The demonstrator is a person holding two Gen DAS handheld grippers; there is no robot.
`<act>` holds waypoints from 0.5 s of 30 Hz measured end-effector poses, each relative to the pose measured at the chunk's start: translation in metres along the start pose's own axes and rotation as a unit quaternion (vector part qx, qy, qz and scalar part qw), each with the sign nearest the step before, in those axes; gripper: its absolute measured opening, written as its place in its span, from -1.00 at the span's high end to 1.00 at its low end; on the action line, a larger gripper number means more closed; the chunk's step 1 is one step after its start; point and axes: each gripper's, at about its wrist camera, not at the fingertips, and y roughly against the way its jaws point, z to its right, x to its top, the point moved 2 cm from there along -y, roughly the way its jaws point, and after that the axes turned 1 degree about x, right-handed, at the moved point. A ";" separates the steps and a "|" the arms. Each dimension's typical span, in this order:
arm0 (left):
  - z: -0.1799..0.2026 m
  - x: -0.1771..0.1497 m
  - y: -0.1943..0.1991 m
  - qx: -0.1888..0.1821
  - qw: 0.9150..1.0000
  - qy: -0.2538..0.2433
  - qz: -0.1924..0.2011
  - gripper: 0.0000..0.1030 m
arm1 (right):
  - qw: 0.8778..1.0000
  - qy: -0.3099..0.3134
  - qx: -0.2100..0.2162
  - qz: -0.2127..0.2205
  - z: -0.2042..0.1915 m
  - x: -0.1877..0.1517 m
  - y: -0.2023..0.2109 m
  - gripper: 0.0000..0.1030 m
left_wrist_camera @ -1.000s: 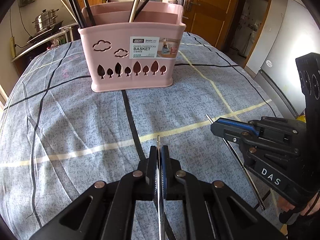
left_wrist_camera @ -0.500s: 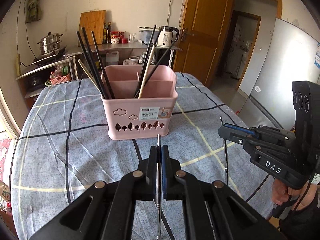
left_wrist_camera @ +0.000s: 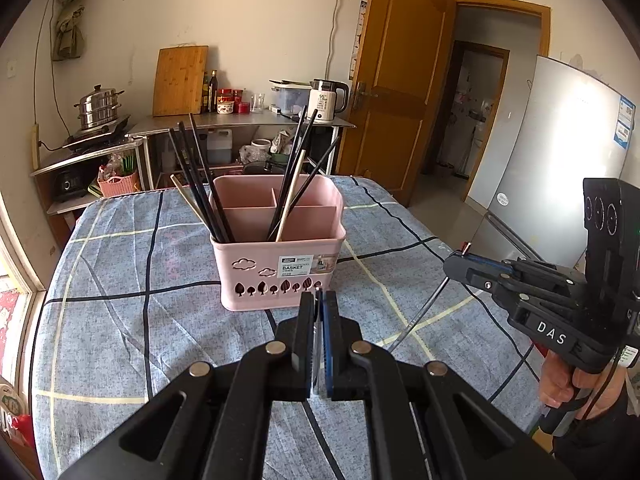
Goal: Organize utensils
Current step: 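Lift both metal chopsticks and carry them over the pink basket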
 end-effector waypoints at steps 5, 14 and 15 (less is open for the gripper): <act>-0.002 0.000 0.002 -0.001 1.000 0.000 0.000 0.92 | 1.000 0.003 0.002 0.002 -0.002 0.001 0.003 0.92; -0.008 0.006 0.006 -0.001 1.000 0.003 0.000 0.92 | 1.000 0.006 0.007 0.005 -0.003 0.007 0.004 0.92; -0.009 0.008 0.007 -0.001 1.000 0.002 0.000 0.92 | 1.000 0.006 0.008 0.007 -0.003 0.009 0.003 0.92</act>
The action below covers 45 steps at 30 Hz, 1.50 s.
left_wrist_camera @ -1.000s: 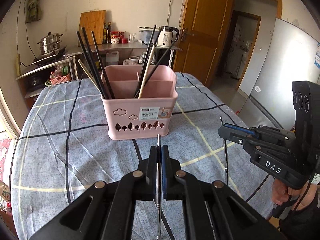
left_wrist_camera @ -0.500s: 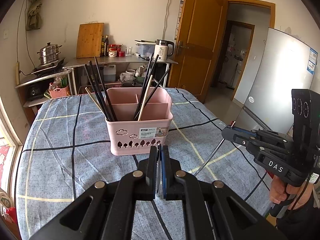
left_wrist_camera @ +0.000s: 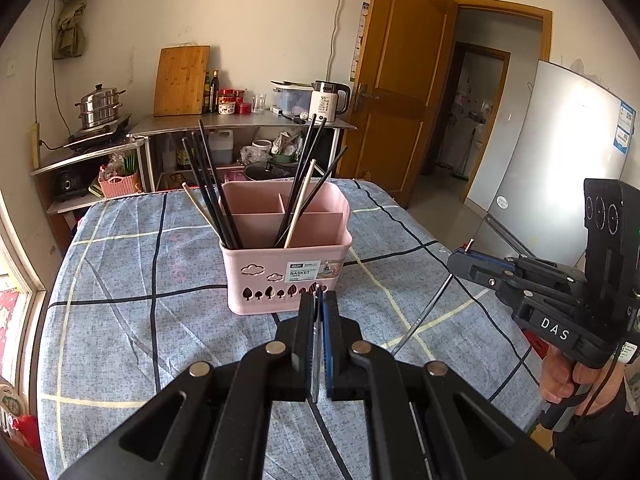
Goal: Organize utensils
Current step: 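Lift both metal chopsticks and carry them over the pink basket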
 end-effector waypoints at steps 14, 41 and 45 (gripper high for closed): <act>-0.022 0.062 0.012 0.013 0.999 -0.001 0.029 0.92 | 0.999 0.017 0.030 0.037 -0.015 0.051 -0.010 0.92; -0.057 0.128 -0.043 0.021 0.999 0.000 0.044 0.92 | 0.996 0.017 0.040 0.077 -0.026 0.122 -0.081 0.92; -0.061 0.123 -0.056 0.021 0.999 0.004 0.029 0.92 | 0.997 0.019 0.037 0.066 -0.024 0.119 -0.091 0.92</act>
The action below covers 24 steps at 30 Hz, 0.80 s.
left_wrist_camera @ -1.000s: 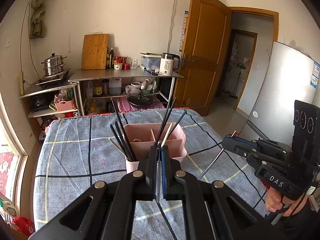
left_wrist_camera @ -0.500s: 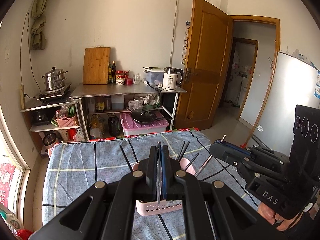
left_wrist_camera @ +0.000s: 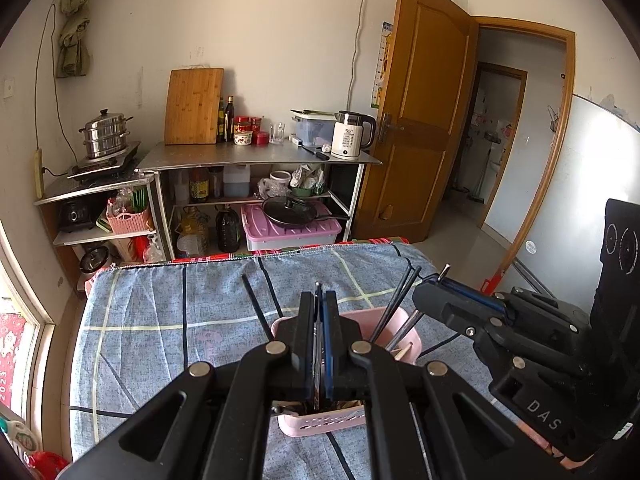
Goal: Organize utensils
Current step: 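Lift both metal chopsticks and carry them over the pink basket, then open both tools to drop the metal chopsticks into the basket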
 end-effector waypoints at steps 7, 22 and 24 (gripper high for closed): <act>-0.005 -0.007 -0.013 0.001 1.000 0.005 -0.019 0.92 | 1.000 -0.004 -0.006 -0.020 0.006 -0.009 -0.012 0.92; -0.012 -0.024 -0.037 0.011 0.998 0.007 -0.061 0.91 | 0.998 -0.009 -0.009 -0.056 0.011 -0.026 -0.025 0.92; -0.012 -0.025 -0.037 0.011 0.998 0.008 -0.060 0.91 | 0.998 -0.008 -0.009 -0.059 0.011 -0.026 -0.025 0.92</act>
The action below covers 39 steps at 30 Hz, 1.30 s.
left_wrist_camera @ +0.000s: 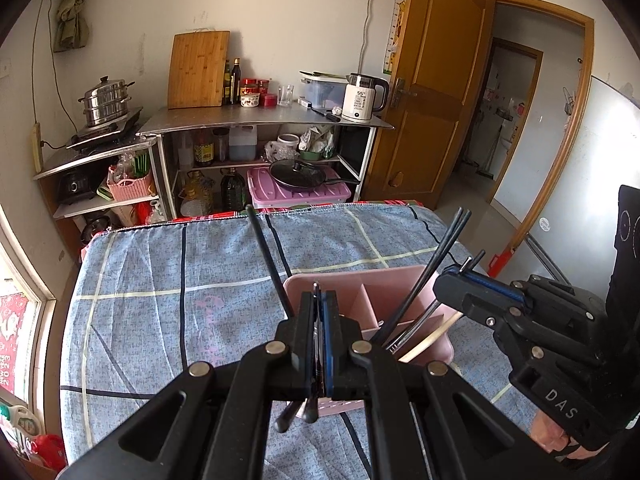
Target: Organize utensils
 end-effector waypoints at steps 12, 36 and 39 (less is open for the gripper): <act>0.000 -0.001 0.024 0.015 0.999 -0.001 0.036 0.90 | 1.000 0.003 0.001 0.010 -0.001 0.001 0.015 0.83; 0.027 -0.056 0.117 0.017 0.993 0.003 0.120 0.55 | 0.998 0.025 -0.016 0.060 -0.019 -0.046 0.107 0.68; 0.030 -0.066 0.121 0.017 0.992 0.003 0.125 0.45 | 0.998 0.024 -0.017 0.062 -0.020 -0.052 0.113 0.65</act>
